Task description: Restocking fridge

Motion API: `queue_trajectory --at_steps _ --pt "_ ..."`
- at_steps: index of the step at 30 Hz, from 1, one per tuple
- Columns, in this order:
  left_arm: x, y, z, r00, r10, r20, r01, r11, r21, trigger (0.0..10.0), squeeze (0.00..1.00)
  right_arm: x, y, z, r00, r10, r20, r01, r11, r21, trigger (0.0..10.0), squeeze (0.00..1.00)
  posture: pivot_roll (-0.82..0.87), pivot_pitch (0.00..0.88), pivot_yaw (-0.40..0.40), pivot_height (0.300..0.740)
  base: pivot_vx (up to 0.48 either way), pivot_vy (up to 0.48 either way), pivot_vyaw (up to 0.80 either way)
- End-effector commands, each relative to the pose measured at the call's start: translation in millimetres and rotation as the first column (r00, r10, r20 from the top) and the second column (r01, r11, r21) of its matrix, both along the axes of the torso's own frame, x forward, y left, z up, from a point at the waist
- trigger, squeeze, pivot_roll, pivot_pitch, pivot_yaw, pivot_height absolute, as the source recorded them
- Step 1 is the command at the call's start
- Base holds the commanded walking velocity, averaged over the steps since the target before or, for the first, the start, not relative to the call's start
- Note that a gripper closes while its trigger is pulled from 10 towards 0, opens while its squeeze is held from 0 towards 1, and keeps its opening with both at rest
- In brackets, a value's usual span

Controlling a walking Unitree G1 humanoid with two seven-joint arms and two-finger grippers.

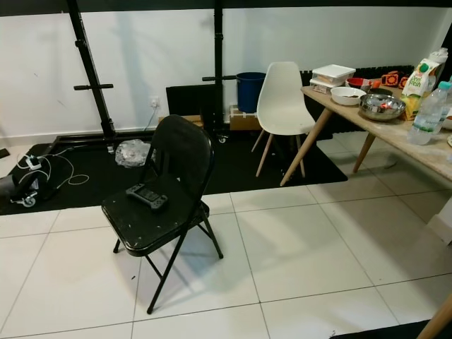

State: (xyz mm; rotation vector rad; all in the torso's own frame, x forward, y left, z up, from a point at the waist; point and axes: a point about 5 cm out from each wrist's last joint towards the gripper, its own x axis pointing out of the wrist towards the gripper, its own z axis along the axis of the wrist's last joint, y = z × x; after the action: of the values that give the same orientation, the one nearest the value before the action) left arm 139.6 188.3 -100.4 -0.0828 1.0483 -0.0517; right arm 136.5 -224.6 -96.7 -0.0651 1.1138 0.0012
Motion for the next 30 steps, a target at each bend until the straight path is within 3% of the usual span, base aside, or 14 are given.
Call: queue_trajectory --at_steps 1,9,12,30 --pt "-1.2 8.4 1 1.000 -0.004 -0.009 0.004 1.000 0.019 10.0 0.00 -4.8 -4.9 -1 1.000 -0.018 -0.011 0.018 1.000 -0.008 10.0 0.00 -0.10 0.000 0.044 0.740 0.000 0.000 0.00" --pt "5.8 15.9 4 1.000 -0.020 0.005 0.020 0.999 0.032 10.0 0.00 -5.2 -8.0 0 0.998 -0.065 0.005 0.065 0.998 -0.001 10.0 0.00 -0.10 0.006 0.064 0.740 0.000 0.000 0.00" --pt "12.1 20.3 8 1.000 -0.004 0.030 0.003 1.000 0.031 10.0 0.00 -8.7 -1.7 -3 0.999 -0.034 -0.013 0.034 0.999 0.001 10.0 0.00 -0.13 0.016 0.073 0.740 0.000 0.000 0.00" --pt "2.4 18.5 4 1.000 0.000 0.001 0.000 1.000 0.025 10.0 0.00 -9.5 -0.8 -3 0.999 -0.044 -0.009 0.044 0.999 0.009 10.0 0.00 -0.11 0.025 0.065 0.740 0.000 0.000 0.00"
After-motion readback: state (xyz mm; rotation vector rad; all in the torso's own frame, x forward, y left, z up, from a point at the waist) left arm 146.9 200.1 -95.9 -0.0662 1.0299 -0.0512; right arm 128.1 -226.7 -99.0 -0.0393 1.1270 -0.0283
